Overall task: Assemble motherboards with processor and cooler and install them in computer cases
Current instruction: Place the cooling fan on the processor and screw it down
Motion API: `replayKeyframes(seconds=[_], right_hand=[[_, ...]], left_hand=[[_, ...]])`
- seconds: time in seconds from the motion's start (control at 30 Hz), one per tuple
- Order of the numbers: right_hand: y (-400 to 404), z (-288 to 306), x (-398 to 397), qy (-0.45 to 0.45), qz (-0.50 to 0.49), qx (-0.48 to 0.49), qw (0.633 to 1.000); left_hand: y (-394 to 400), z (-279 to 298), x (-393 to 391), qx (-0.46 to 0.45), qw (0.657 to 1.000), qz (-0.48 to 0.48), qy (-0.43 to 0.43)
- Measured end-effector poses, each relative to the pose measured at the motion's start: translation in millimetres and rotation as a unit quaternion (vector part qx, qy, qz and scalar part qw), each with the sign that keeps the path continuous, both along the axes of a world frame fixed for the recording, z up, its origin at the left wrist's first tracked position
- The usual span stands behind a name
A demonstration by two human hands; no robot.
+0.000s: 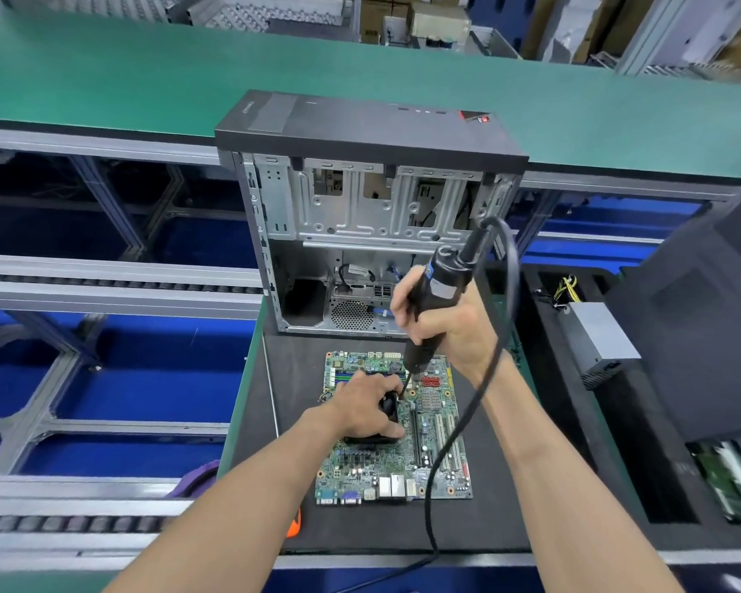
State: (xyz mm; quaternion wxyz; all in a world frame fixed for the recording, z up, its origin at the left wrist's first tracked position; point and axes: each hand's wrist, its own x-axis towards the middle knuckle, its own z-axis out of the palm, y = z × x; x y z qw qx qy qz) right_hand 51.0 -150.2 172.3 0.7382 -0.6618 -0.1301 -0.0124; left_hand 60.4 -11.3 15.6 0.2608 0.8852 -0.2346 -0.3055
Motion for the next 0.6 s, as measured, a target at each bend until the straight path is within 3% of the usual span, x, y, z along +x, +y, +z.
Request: replayKeyframes(seconds=[0.1,0.17,0.3,0.43,0.53,0.6], right_hand=[[19,-6,1,-0.008,-0.201,-0.035,0.979],[24,-11,1,-0.025,-0.254,-0.033,0.966],[4,-10,4,-0.046,-0.05,-0.005,0.998],[-11,-11,5,-0.016,0.086,0.006,0.996],[-15,-8,7,-0.004,0.117,0.0,0.993],[-10,-9,8,-0.011,0.044,0.004,0.999]], left_hand=[[1,-5,2,0.003,1.0,-0.003,-0.012],[1,-9,2,-0.001,1.0,-0.002,-0.021],[3,-11,3,-0.016,1.0,0.004,-0.005],[3,-10,3,-0.016,1.0,-0.002,-0.009],[3,-9,3,-0.01,1.0,-0.009,-0.016],[4,-8,3,-0.012,1.0,-0.011,-0.014]])
